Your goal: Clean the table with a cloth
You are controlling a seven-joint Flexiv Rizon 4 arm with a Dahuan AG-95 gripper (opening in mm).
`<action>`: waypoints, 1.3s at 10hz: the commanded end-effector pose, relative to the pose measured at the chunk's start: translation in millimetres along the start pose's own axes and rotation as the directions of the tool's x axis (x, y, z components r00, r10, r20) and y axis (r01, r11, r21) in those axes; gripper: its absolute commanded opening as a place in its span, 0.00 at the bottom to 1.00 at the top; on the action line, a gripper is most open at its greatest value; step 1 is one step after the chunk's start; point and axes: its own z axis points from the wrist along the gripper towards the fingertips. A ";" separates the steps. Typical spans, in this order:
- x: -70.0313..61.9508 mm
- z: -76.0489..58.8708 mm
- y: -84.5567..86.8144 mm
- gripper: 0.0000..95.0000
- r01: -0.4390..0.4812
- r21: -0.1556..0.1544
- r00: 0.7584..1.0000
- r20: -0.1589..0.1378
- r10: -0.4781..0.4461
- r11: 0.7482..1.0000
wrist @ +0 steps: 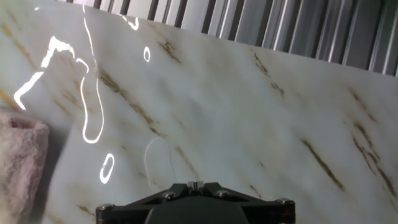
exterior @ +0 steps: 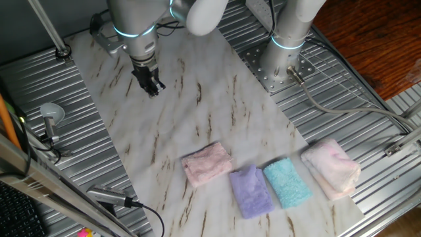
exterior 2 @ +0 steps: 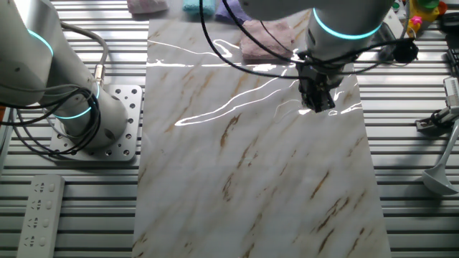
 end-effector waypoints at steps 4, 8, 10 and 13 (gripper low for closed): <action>1.3 1.0 -0.2 0.00 0.084 0.000 0.996 -0.001 -0.084 0.996; 2.3 -0.4 -3.5 0.00 0.150 -0.025 0.989 0.006 -0.150 0.988; 2.3 -0.4 -3.5 0.00 0.151 -0.026 0.988 0.006 -0.151 0.988; 2.3 -0.4 -3.5 0.00 0.135 -0.028 0.991 -0.006 -0.135 0.990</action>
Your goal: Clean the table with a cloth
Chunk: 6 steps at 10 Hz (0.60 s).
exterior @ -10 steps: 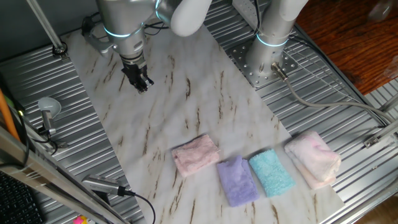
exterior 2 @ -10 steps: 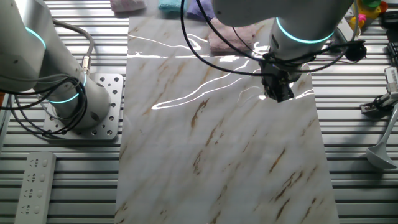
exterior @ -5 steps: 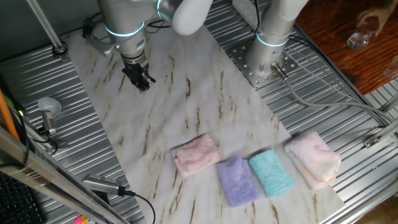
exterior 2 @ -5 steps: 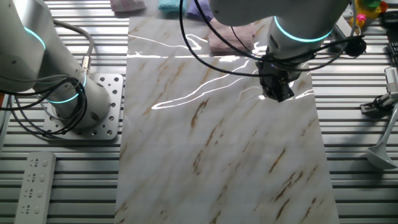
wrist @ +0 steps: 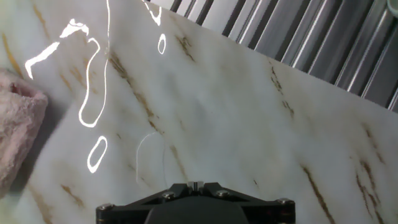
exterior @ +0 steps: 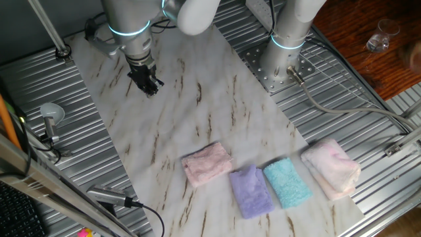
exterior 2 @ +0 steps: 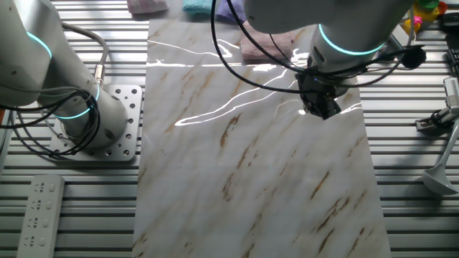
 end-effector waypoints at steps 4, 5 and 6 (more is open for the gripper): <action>-11.8 15.3 51.2 0.00 -0.056 -0.030 0.998 0.008 0.056 0.998; -15.1 20.4 66.1 0.00 -0.072 -0.033 0.997 0.008 0.072 0.997; -17.2 29.3 86.7 0.00 -0.090 -0.024 0.996 0.005 0.090 0.996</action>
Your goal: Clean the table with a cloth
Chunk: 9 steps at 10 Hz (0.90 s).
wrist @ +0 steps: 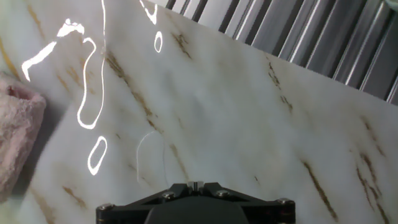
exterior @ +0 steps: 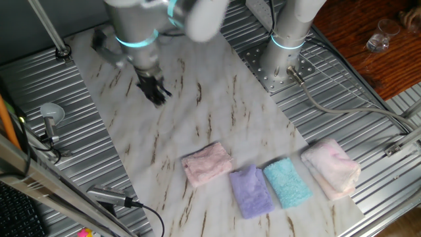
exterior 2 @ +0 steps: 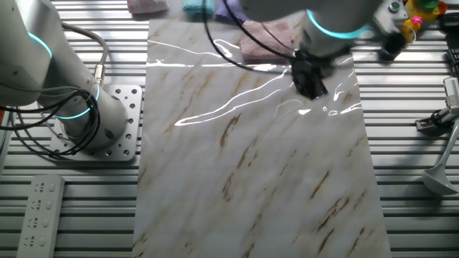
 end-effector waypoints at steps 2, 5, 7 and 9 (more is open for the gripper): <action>3.0 13.6 28.0 0.00 -0.029 0.007 1.000 0.008 0.029 1.000; 3.0 13.6 28.0 0.00 0.016 0.001 1.000 0.014 -0.016 1.000; 3.0 13.6 28.0 0.20 0.024 -0.003 1.000 -0.009 -0.024 1.000; 2.9 20.9 34.8 0.40 -0.001 -0.016 1.000 -0.028 0.001 1.000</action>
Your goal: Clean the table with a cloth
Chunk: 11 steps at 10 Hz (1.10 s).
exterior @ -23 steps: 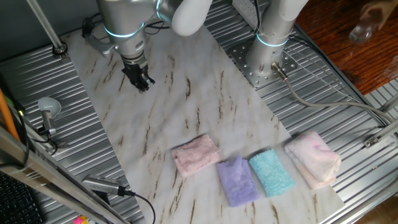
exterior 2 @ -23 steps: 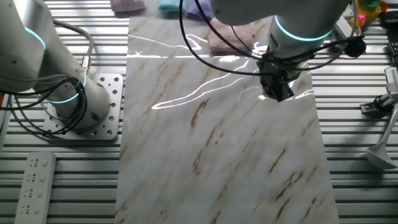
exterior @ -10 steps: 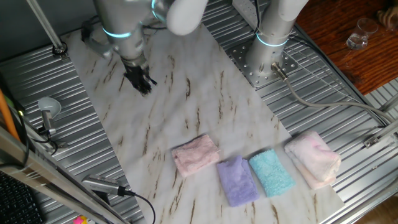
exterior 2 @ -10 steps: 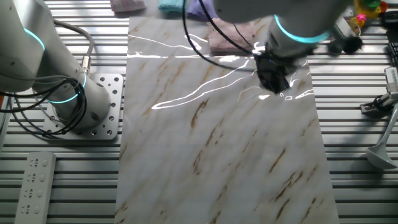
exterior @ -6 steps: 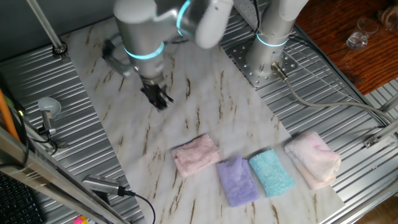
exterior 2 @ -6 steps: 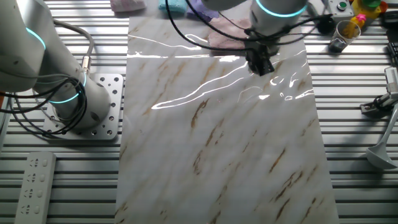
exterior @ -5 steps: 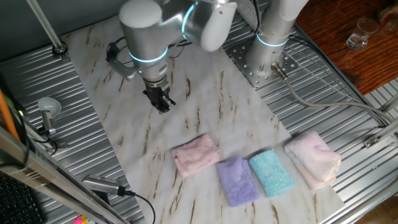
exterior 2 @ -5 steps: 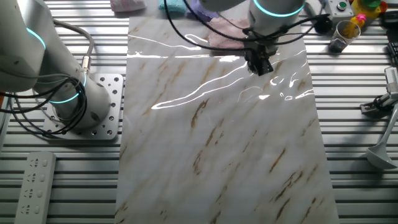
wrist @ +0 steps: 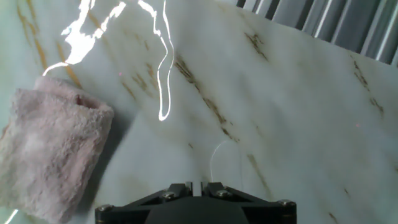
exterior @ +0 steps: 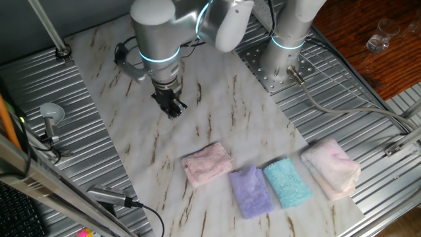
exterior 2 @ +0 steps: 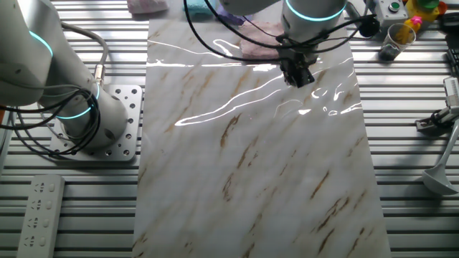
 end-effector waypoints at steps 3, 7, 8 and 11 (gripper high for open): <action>-10.0 37.1 44.1 0.60 -0.123 -0.061 0.992 0.013 0.124 0.991; -22.1 45.7 77.0 0.60 -0.155 -0.034 0.988 0.025 0.156 0.987; -22.1 45.7 77.0 0.60 -0.145 -0.034 0.989 0.029 0.146 0.989; -22.1 45.7 77.0 0.60 -0.122 -0.049 0.992 0.019 0.123 0.991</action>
